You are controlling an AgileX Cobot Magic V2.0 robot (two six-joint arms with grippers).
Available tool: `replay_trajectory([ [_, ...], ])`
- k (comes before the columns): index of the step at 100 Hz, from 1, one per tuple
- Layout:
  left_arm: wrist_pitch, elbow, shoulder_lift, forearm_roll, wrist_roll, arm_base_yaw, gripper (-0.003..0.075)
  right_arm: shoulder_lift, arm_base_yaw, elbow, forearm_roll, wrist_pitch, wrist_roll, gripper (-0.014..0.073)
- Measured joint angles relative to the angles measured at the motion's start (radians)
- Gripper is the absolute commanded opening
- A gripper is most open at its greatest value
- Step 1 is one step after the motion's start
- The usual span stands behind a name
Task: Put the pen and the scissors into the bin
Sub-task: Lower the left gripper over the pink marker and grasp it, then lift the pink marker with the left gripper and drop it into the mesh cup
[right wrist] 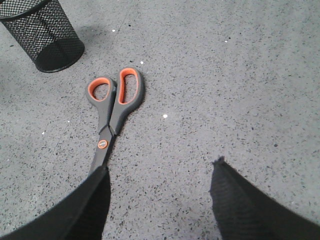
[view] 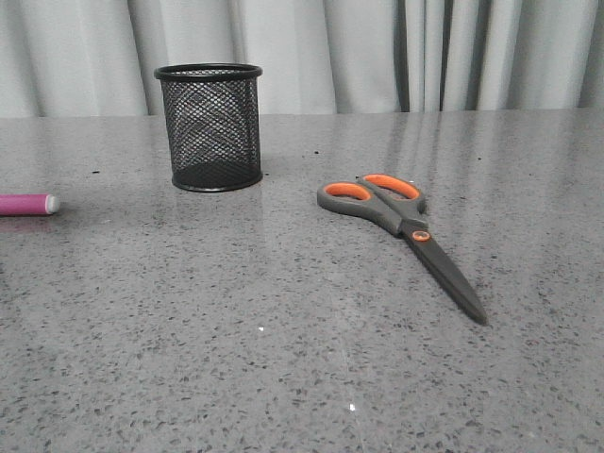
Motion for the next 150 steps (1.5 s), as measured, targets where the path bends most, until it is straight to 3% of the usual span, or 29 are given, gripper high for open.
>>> replay_trajectory([
  [11,0.028,-0.009,0.051,0.0,0.107,0.002,0.0265,0.0,0.0,0.0,0.0,0.0,0.0,0.0399],
  [34,0.028,-0.009,0.133,0.002,0.175,0.014,0.0329,0.0,0.0,0.0,0.0,0.0,0.0,0.0399],
  [70,-0.058,-0.041,0.272,0.014,0.189,0.014,0.0327,0.0,0.0,0.0,-0.002,0.0,-0.002,0.0399],
  [101,-0.025,-0.11,0.379,0.017,0.192,0.014,0.0306,0.0,0.0,0.0,-0.002,-0.001,-0.002,0.0399],
  [117,-0.004,-0.121,0.393,0.019,0.192,0.014,0.0235,0.0,0.0,0.0,-0.002,0.005,-0.002,0.0399],
  [124,0.009,-0.123,0.395,0.019,0.192,0.014,0.0127,0.0,0.0,0.0,-0.002,0.009,-0.002,0.0399],
  [130,0.012,-0.125,0.395,0.019,0.186,0.014,-0.0015,0.0,0.0,0.0,-0.002,0.01,-0.002,0.0399],
  [150,-0.003,-0.13,0.362,0.027,0.086,0.014,-0.0019,0.0,0.0,0.0,-0.002,0.011,-0.002,0.0399],
])
